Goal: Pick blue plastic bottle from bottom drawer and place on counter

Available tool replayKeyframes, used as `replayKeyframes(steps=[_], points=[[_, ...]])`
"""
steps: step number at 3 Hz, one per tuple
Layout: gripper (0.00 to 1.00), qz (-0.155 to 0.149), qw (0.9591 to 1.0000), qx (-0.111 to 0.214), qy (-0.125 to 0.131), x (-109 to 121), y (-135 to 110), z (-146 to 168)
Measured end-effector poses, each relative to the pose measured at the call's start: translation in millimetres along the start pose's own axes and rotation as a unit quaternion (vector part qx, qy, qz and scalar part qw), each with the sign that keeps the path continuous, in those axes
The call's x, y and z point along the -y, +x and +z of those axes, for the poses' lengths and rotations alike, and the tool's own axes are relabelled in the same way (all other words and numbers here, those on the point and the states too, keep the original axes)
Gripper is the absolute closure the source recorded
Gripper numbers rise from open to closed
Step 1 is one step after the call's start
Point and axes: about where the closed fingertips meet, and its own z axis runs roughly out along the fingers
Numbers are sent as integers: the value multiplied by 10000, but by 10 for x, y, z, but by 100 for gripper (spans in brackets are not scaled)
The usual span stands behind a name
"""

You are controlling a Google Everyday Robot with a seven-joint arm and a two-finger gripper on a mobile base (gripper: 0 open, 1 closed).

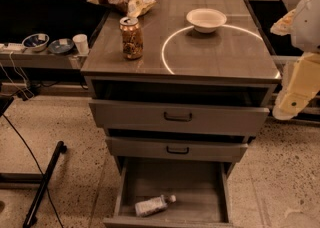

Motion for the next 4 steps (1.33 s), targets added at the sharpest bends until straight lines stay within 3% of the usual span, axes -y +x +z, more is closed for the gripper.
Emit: replayKeyframes(steps=[1,2,3,4], points=[[0,5,10000,53,33,11,-1,12],[0,-113,9986,452,-269,-125,45,460],[0,-373,9920,1069,-552,-432,152,1164],[0,-704,9897,1133,-522,-445,147,1276]])
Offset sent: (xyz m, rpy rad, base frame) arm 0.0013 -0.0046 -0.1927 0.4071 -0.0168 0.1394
